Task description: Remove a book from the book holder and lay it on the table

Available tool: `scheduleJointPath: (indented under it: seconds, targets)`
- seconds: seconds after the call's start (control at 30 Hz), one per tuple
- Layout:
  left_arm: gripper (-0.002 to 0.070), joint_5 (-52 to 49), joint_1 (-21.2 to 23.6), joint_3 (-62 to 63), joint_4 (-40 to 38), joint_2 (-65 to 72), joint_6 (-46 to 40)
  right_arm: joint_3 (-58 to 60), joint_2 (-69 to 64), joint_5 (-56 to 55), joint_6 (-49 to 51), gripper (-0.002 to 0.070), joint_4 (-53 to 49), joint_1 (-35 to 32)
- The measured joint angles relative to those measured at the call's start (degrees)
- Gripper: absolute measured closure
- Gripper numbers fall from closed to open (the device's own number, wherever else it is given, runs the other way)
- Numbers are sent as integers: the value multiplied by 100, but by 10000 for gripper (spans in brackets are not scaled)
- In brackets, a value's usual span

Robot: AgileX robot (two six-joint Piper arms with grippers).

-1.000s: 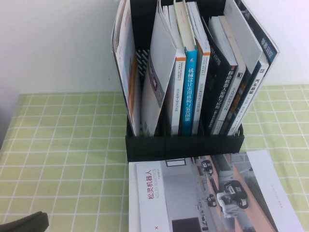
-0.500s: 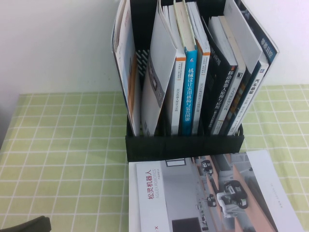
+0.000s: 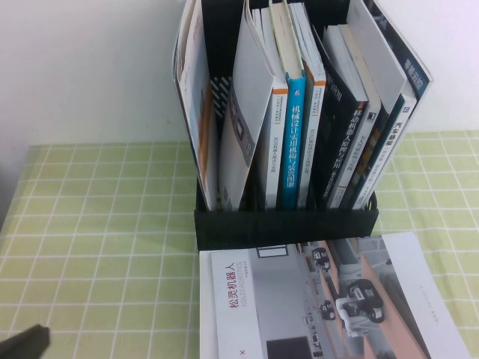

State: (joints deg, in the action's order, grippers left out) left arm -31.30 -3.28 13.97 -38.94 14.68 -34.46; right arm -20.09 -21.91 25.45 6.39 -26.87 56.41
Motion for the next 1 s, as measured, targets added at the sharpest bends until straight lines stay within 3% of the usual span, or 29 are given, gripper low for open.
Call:
scheduleJointPath:
  seconds: [0.13,0.23,0.4,0.6,0.77,1.0]
  targets:
    - [678,679,0,-208,1411,-703,-113,9,0,0,0,678,0,0]
    - [678,1102,13,-529,2031,-1065,-164,9,0,-8,0,678,0,0]
    - [678,2043,13,-1181,2212,-1496,-212,9,0,-8,0,678,0,0]
    - [678,3651,25,-1525,2212,-1531,508,9,0,-22,0,678,0,0]
    - [678,3831,25,-1525,2324,-1531,749,46,0,-22,0,678,0,0]
    - [678,3853,25,-1525,3262,-1531,1359,46,0,-22,0,678,0,0]
